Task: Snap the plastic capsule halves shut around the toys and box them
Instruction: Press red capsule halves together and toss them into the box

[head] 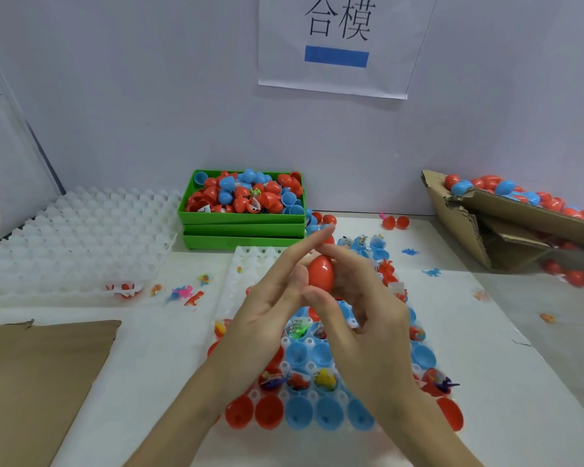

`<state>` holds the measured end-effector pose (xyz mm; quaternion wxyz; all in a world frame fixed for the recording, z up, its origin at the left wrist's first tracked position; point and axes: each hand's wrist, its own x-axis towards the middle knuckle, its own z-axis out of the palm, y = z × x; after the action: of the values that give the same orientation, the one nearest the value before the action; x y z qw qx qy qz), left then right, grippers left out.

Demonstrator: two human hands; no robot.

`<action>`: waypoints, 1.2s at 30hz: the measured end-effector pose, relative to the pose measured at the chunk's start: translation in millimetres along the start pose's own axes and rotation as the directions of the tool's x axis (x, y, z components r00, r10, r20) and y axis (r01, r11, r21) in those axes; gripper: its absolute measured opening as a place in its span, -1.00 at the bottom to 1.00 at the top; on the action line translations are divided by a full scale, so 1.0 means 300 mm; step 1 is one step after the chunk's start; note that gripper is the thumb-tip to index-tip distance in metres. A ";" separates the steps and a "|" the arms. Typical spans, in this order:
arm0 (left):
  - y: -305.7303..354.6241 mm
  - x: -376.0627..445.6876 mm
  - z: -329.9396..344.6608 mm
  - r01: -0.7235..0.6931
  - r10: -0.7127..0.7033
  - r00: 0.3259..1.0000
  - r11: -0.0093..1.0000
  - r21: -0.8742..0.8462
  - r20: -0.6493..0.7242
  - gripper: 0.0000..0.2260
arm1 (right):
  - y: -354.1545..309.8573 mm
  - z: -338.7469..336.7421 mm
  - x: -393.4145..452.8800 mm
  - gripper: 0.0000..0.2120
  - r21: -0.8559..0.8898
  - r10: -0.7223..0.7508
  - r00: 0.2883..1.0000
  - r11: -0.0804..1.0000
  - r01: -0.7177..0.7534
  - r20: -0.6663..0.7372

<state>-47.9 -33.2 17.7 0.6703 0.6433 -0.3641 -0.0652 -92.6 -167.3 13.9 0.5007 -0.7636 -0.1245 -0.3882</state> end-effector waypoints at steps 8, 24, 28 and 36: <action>0.013 -0.004 0.004 -0.094 0.093 0.995 0.995 -0.021 -0.020 -0.63 | -0.021 -0.006 0.004 -0.67 -0.133 -0.099 0.995 0.986 0.097 -0.001; 0.044 0.016 -0.064 0.260 -0.326 0.933 0.902 -0.344 -0.149 -0.77 | 0.035 -0.038 0.025 -0.50 -0.298 -0.046 0.978 0.949 0.107 0.204; 0.055 0.012 -0.054 0.226 -0.285 0.946 0.920 -0.319 -0.153 -0.83 | 0.029 -0.035 0.022 -0.51 -0.155 -0.003 0.988 0.987 0.027 0.153; 0.082 0.006 -0.057 0.242 -0.238 0.968 0.812 -0.530 0.077 -0.67 | 0.009 -0.022 0.010 -0.57 0.113 -0.004 0.996 0.994 -0.006 0.090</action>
<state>-46.1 -16.0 42.3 0.8082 0.4710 -0.2497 -0.2504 -92.2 -174.8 15.6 0.5370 -0.7509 -0.1684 -0.3455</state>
